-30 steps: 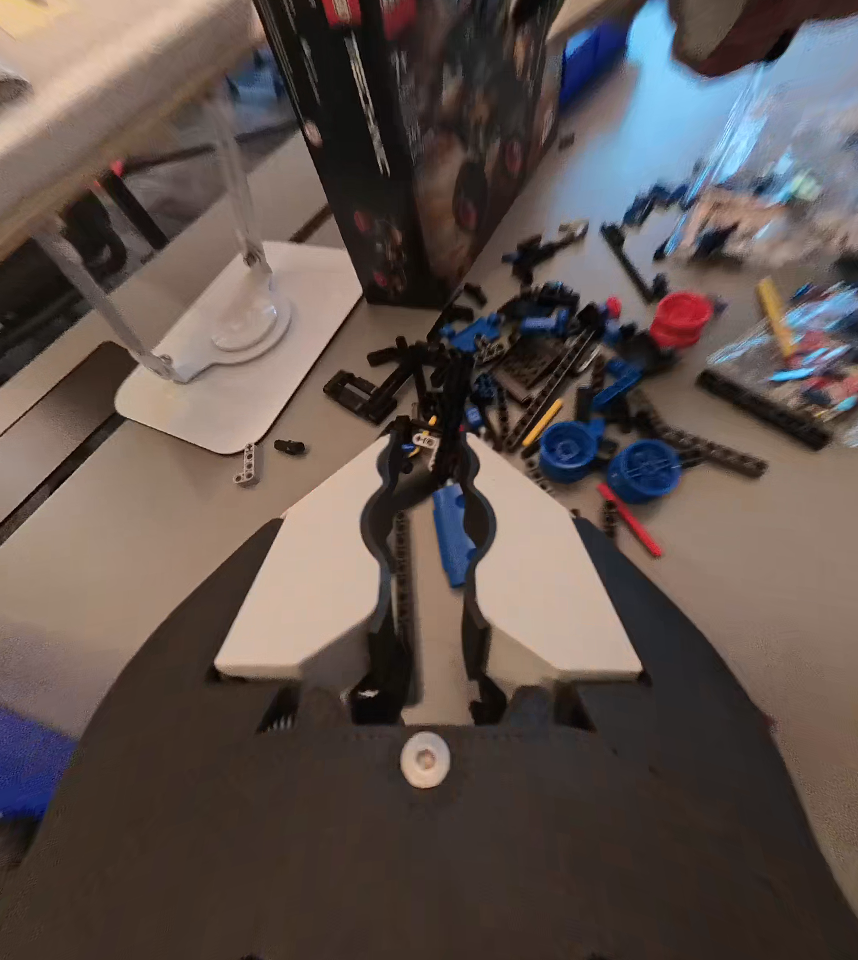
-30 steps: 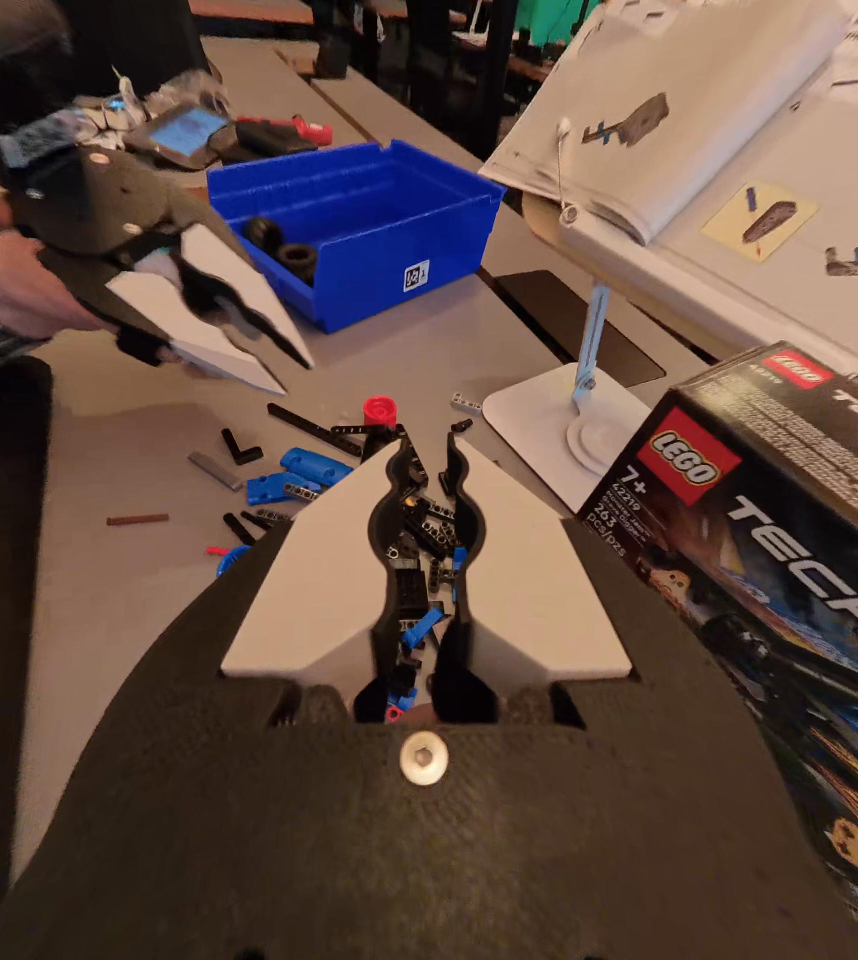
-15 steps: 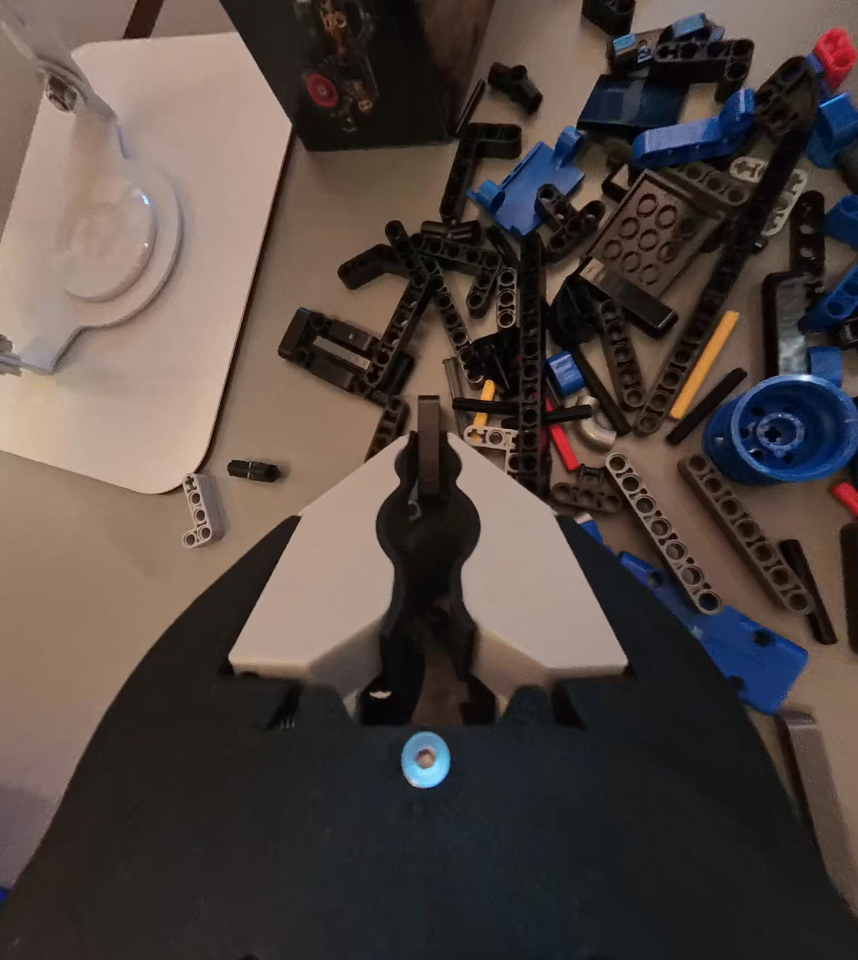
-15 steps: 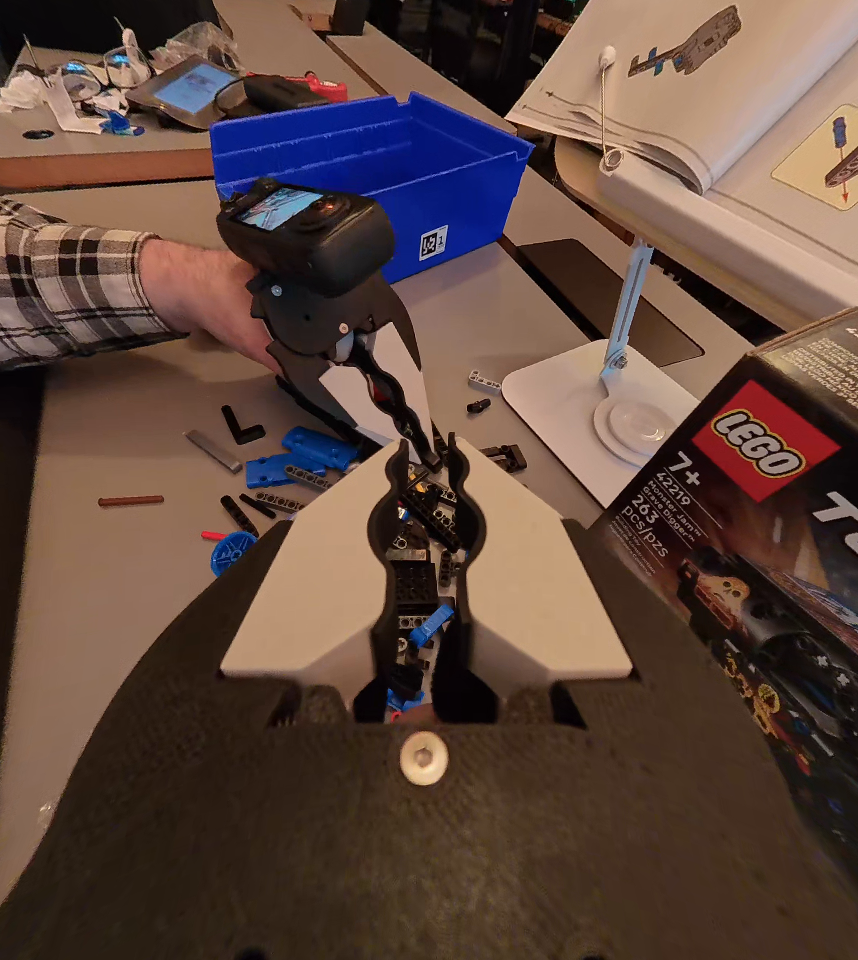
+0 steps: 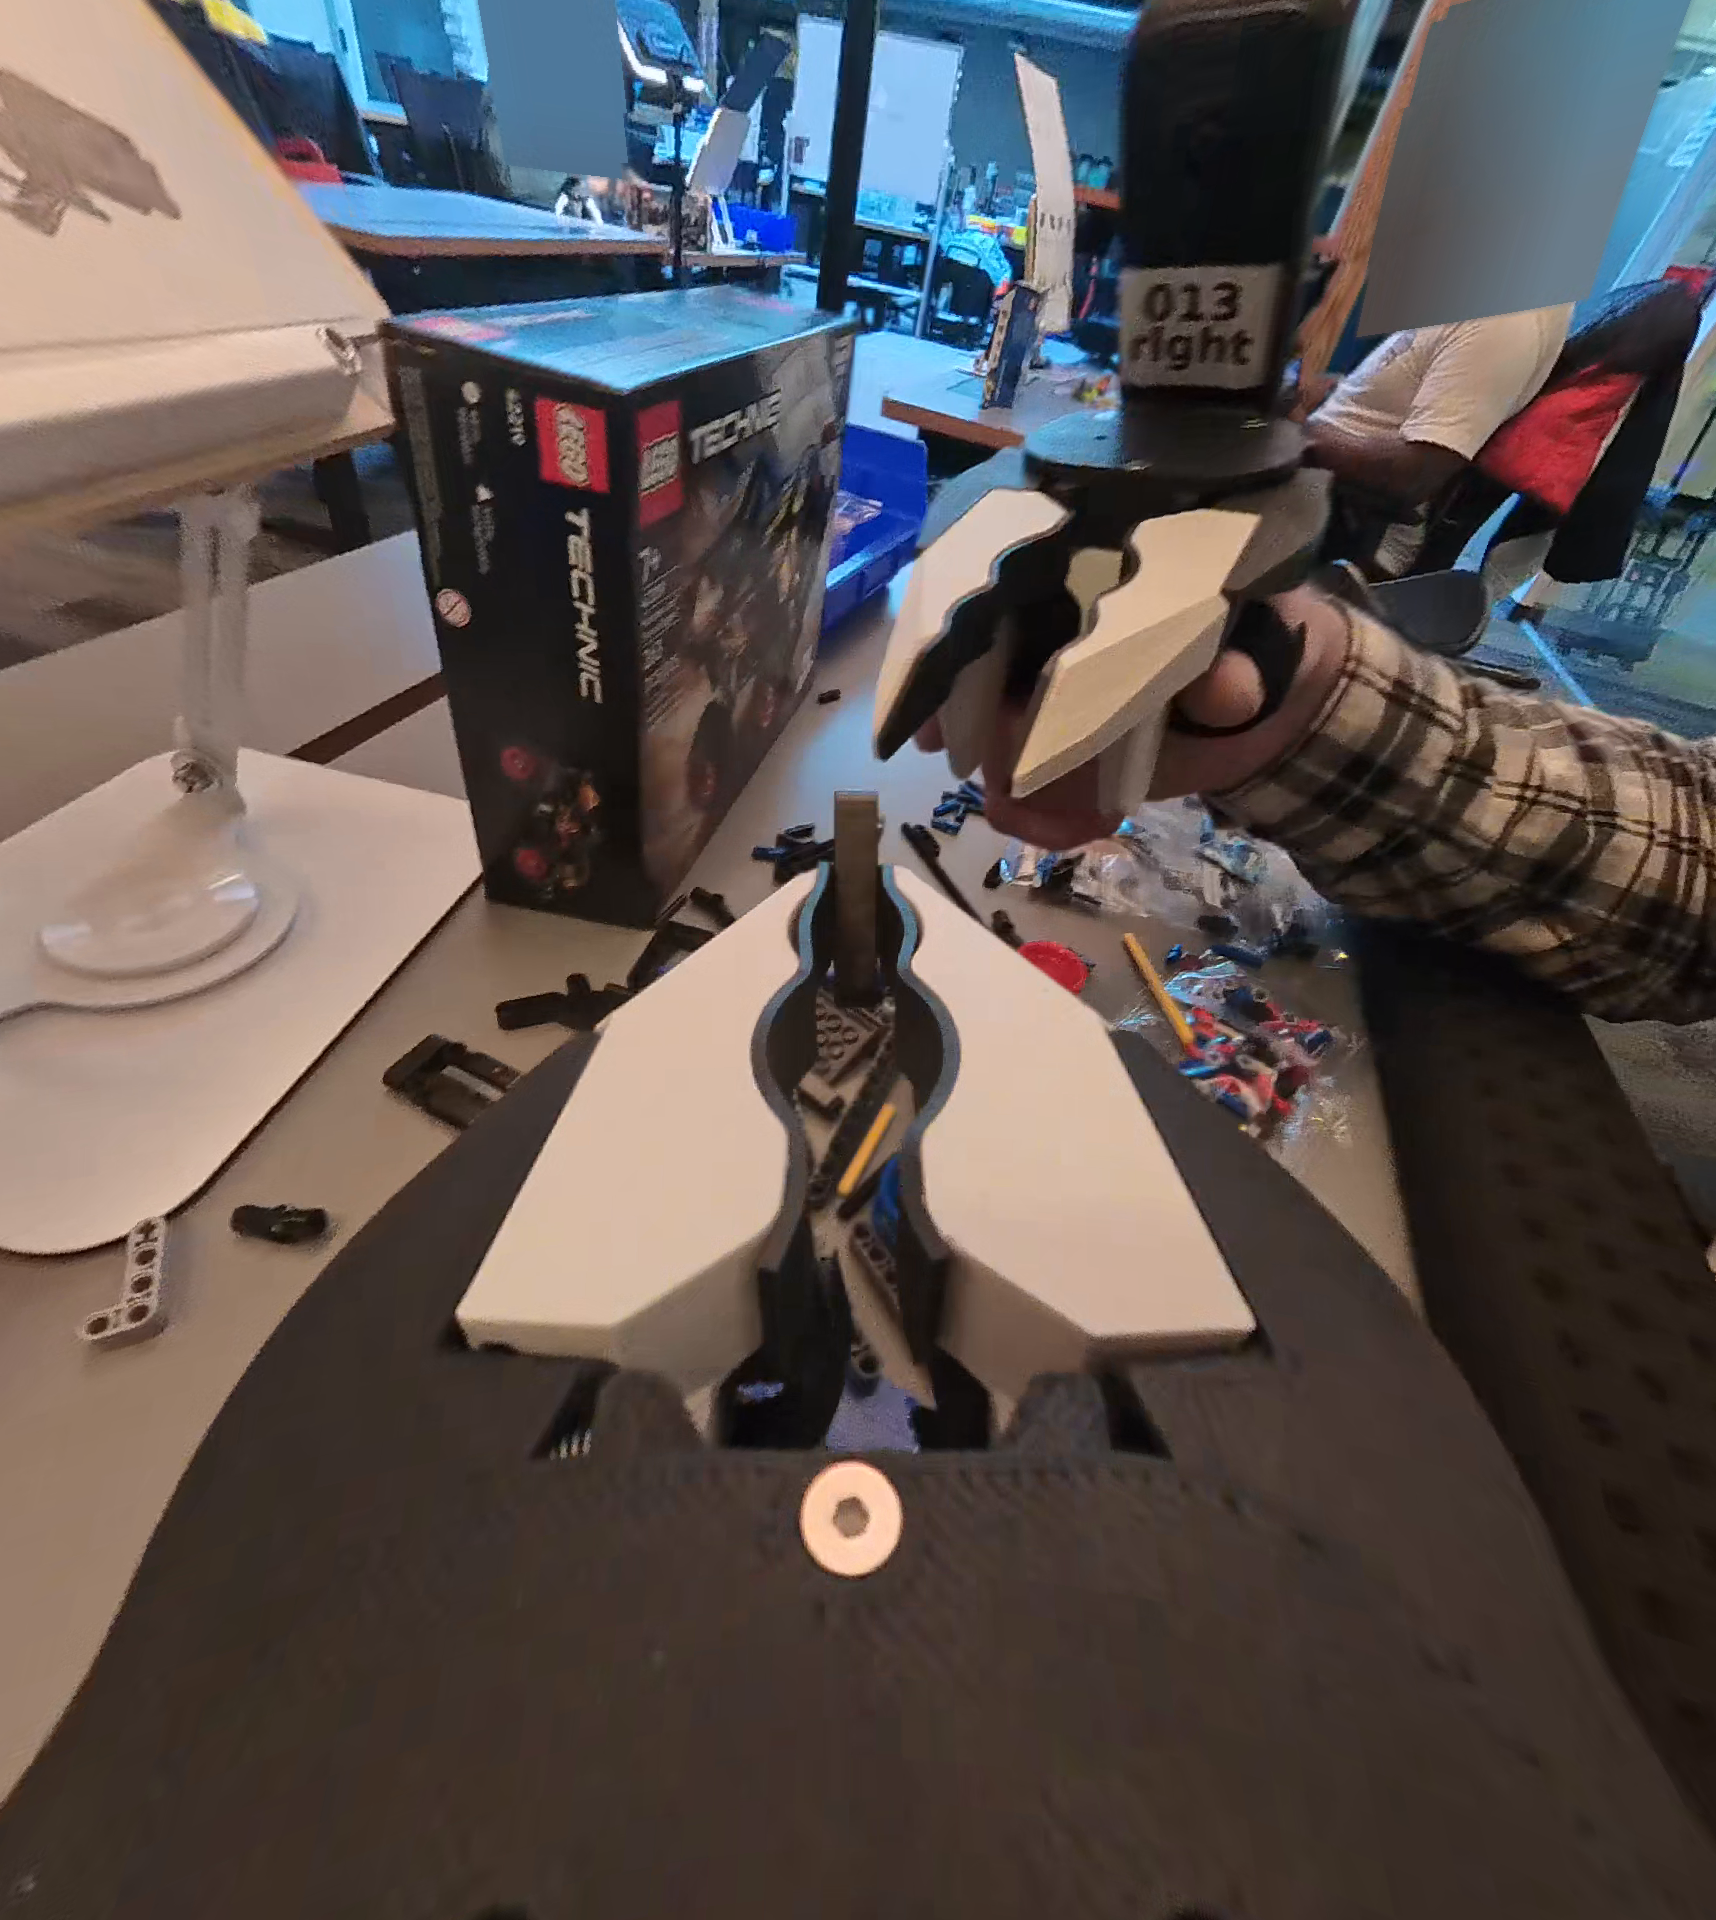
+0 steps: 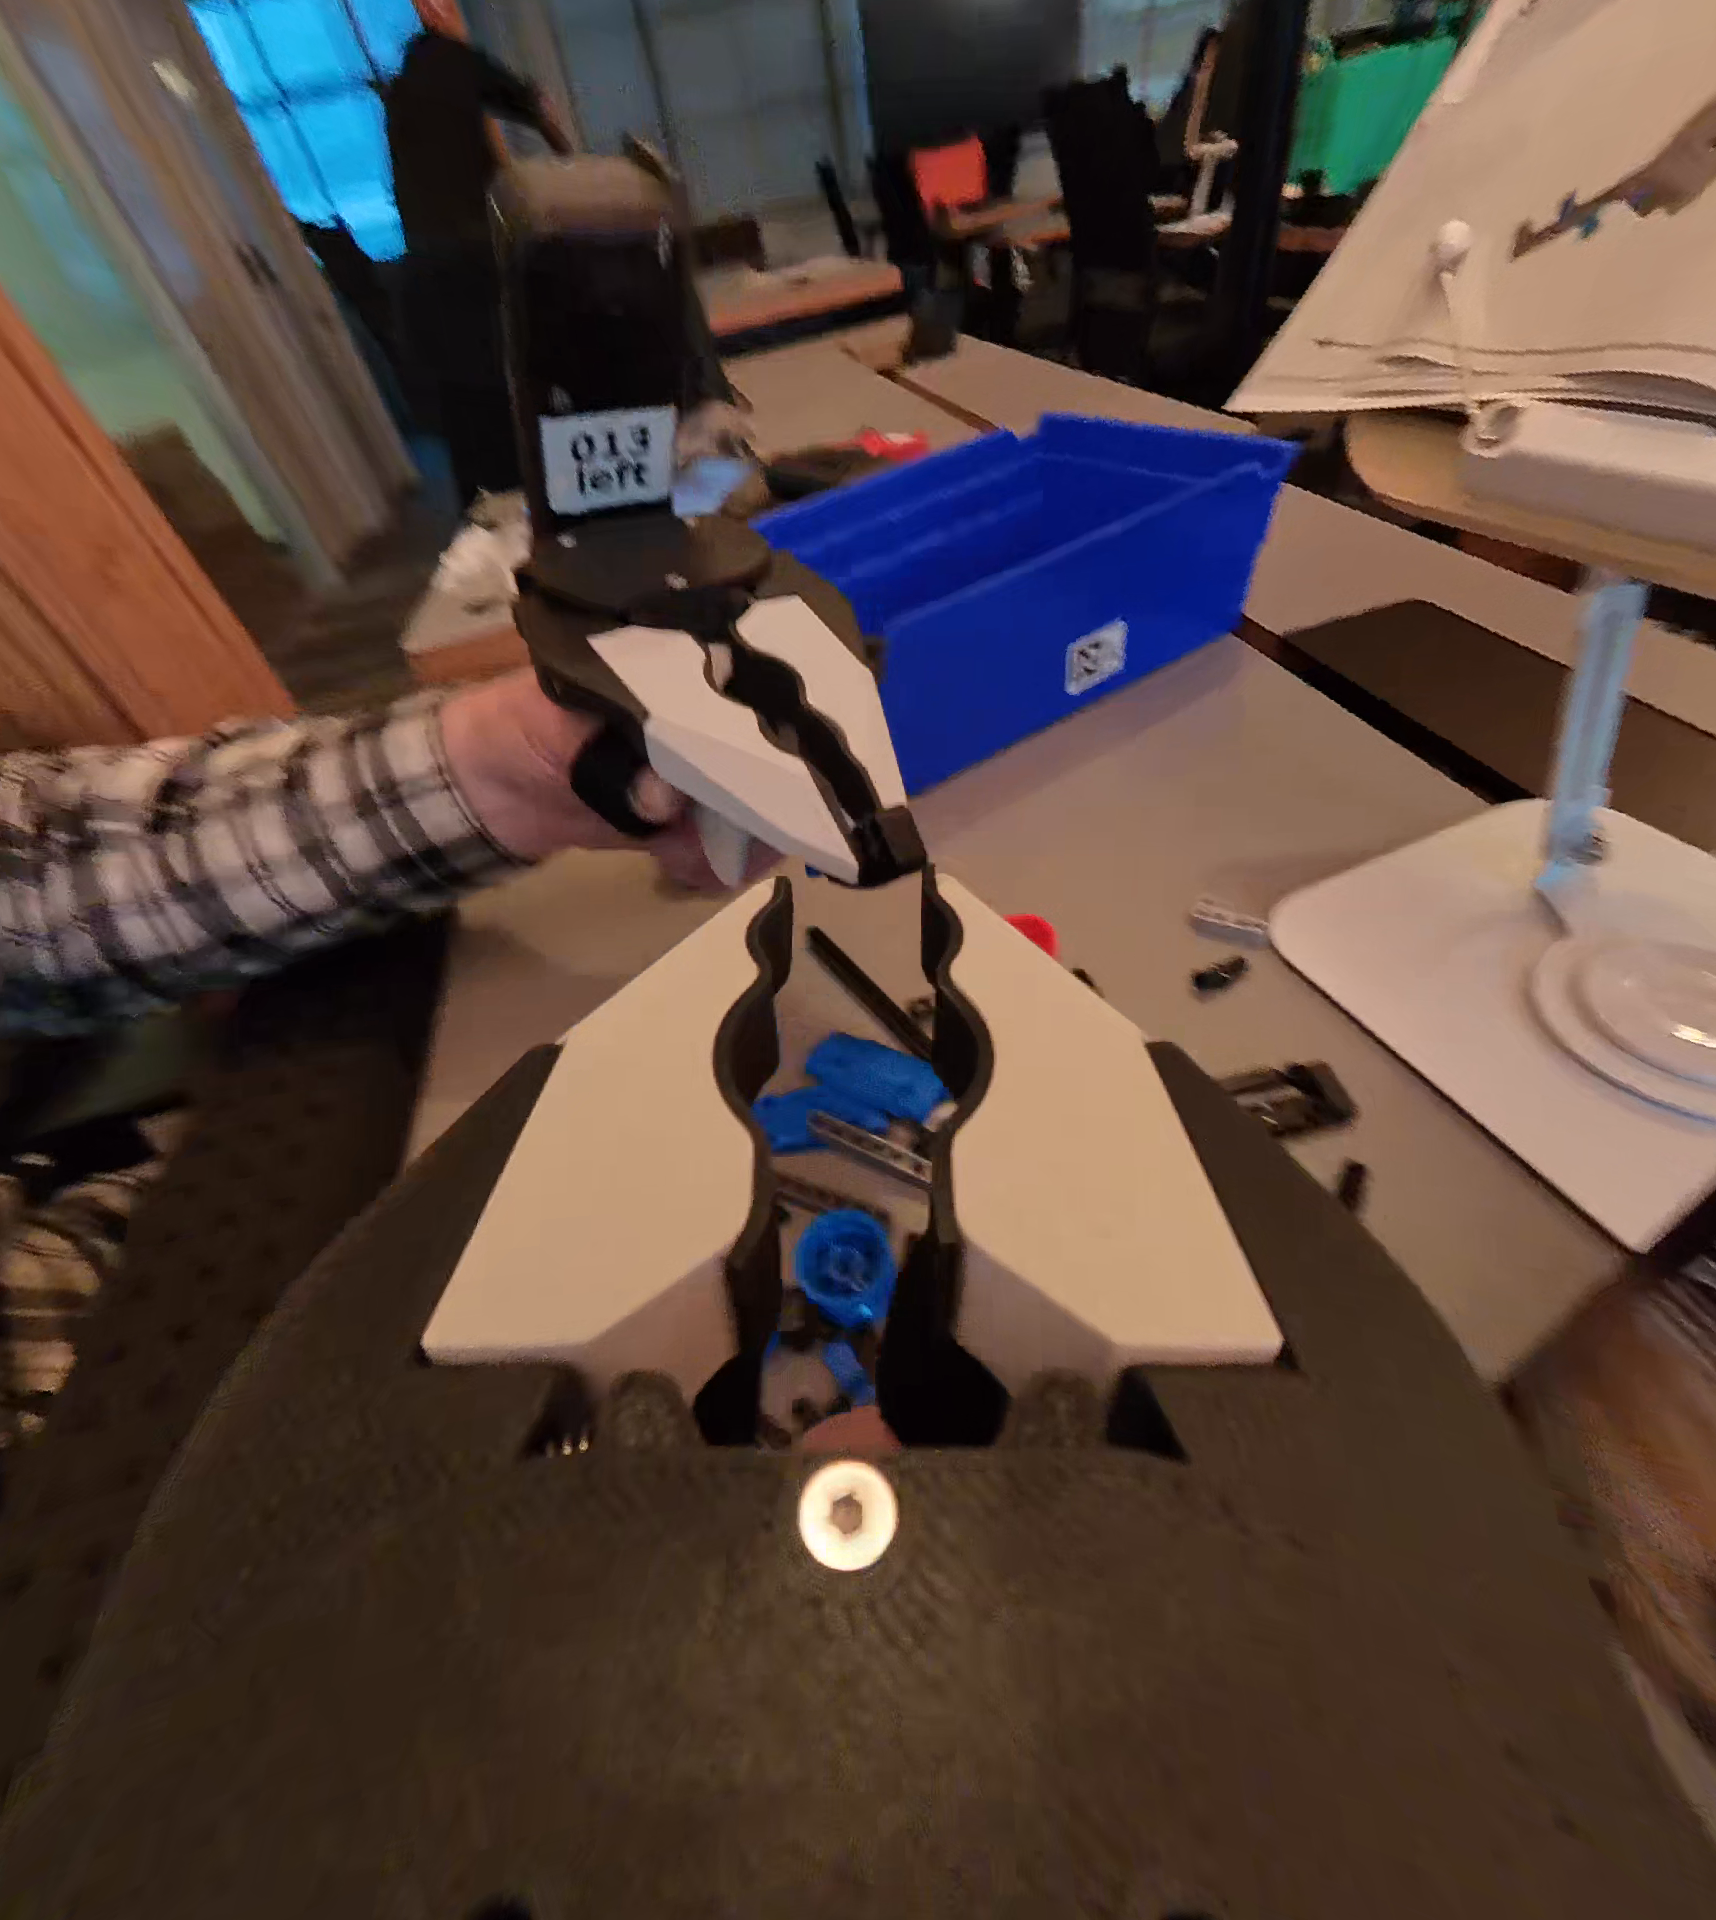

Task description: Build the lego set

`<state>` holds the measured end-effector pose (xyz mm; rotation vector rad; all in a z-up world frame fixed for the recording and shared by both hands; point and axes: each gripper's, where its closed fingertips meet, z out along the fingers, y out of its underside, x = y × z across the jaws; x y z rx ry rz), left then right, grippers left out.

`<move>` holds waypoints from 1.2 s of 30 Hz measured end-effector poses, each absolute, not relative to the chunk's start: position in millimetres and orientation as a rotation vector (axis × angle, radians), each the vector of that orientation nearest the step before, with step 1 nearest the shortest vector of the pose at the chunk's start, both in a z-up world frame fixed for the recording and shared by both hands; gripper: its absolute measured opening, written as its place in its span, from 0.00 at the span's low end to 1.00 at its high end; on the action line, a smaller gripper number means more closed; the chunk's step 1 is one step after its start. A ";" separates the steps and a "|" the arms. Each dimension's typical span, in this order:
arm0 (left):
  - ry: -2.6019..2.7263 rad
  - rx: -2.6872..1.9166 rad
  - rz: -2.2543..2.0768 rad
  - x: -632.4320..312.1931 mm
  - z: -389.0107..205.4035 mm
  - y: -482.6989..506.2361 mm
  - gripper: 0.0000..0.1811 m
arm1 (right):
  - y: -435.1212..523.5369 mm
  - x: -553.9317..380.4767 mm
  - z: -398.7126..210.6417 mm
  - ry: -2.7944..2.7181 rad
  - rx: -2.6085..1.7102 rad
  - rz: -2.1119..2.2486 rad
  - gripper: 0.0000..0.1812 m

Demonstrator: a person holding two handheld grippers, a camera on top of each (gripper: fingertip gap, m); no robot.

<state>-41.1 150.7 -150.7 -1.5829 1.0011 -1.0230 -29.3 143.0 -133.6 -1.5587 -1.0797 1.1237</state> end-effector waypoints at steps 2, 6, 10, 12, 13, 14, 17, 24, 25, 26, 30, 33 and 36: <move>0.998 -1.558 -1.055 -37.2 -146.2 140.6 0.03 | 140.8 -33.4 -133.8 -1.085 -1.557 1.135 0.13; 0.972 -1.497 -1.105 -33.1 -135.1 128.5 0.03 | 135.6 -39.3 -138.3 -1.111 -1.553 1.143 0.12; 0.957 -1.469 -1.130 -34.7 -130.2 123.5 0.03 | 125.9 -41.9 -128.7 -1.115 -1.492 1.229 0.04; 0.949 -1.464 -1.137 -35.3 -129.1 122.1 0.03 | 124.2 -42.5 -127.2 -1.120 -1.479 1.232 0.04; 0.945 -1.463 -1.140 -35.4 -129.0 121.6 0.03 | 123.6 -42.7 -126.5 -1.117 -1.476 1.238 0.04; 0.946 -1.464 -1.134 -35.6 -129.9 121.3 0.04 | 123.2 -43.1 -126.3 -1.115 -1.474 1.240 0.04; 0.931 -1.461 -1.134 -36.5 -129.7 120.1 0.03 | 122.7 -44.3 -125.5 -1.107 -1.469 1.249 0.04; 0.927 -1.456 -1.106 -44.7 -129.6 113.8 0.04 | 115.4 -52.8 -124.6 -1.131 -1.460 1.268 0.03; 0.920 -1.458 -1.096 -47.3 -128.9 113.1 0.05 | 114.1 -55.0 -124.0 -1.126 -1.464 1.285 0.03; 0.906 -1.461 -1.102 -50.5 -127.4 112.4 0.08 | 112.8 -57.2 -122.6 -1.117 -1.467 1.309 0.03; 0.858 -1.456 -1.108 -66.2 -121.5 108.3 0.09 | 109.0 -65.0 -117.4 -1.084 -1.477 1.401 0.03; 0.833 -1.460 -1.110 -78.9 -119.2 104.3 0.10 | 108.5 -69.4 -116.3 -1.067 -1.486 1.445 0.03; 0.844 -1.472 -1.089 -83.9 -121.2 99.8 0.10 | 105.0 -74.0 -115.3 -1.076 -1.487 1.472 0.03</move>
